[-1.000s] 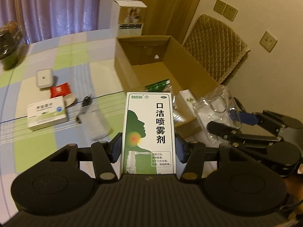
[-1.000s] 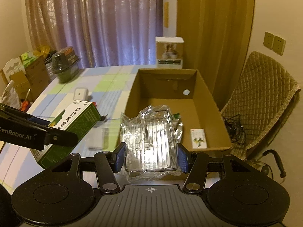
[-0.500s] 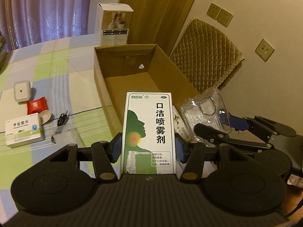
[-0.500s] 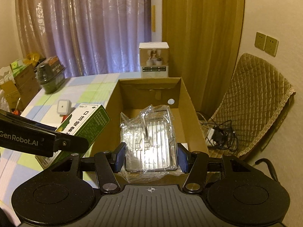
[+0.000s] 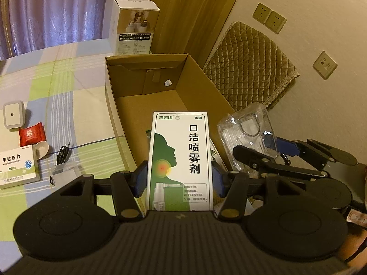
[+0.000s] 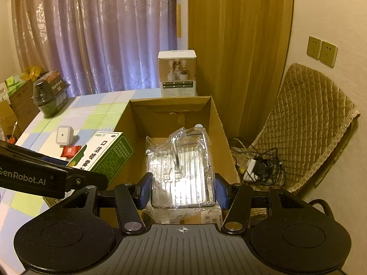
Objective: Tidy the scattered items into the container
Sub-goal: 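Lower the soap rack into the box right while the left holds the spray box, then open the left gripper dropping the spray box while the right releases the soap rack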
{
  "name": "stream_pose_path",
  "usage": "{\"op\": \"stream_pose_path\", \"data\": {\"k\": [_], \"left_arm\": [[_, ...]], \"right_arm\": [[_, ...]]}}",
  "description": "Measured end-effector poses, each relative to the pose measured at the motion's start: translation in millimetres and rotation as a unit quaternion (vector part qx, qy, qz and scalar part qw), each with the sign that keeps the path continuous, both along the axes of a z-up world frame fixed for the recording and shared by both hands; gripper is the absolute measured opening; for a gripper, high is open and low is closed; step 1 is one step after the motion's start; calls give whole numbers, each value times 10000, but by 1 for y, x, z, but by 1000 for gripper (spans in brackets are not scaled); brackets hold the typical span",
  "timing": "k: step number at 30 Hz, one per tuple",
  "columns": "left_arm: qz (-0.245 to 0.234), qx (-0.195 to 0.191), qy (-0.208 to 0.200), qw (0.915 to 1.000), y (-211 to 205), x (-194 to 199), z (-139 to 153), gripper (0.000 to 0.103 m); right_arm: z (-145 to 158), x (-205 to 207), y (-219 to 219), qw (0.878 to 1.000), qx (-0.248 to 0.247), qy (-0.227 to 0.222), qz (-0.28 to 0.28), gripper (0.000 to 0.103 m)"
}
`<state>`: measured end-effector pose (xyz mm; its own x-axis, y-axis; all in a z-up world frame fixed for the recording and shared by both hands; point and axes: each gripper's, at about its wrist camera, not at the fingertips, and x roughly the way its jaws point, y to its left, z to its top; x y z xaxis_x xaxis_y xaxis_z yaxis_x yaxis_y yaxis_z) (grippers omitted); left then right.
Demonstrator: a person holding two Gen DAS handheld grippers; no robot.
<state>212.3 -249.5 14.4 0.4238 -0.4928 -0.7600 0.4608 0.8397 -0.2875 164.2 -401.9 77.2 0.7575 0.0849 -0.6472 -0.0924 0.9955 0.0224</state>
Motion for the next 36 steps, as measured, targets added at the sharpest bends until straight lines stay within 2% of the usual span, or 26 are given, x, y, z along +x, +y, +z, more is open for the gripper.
{"op": "stream_pose_path", "data": {"k": [11, 33, 36], "left_arm": [[-17, -58, 68, 10000, -12, 17, -10, 51], [106, 0, 215, 9997, -22, 34, -34, 50], [172, -7, 209, 9996, -17, 33, -35, 57]], "right_arm": [[-2, 18, -13, 9999, 17, 34, -120, 58], [-23, 39, -17, 9996, 54, 232, -156, 58], [-24, 41, -18, 9996, 42, 238, -174, 58]]}}
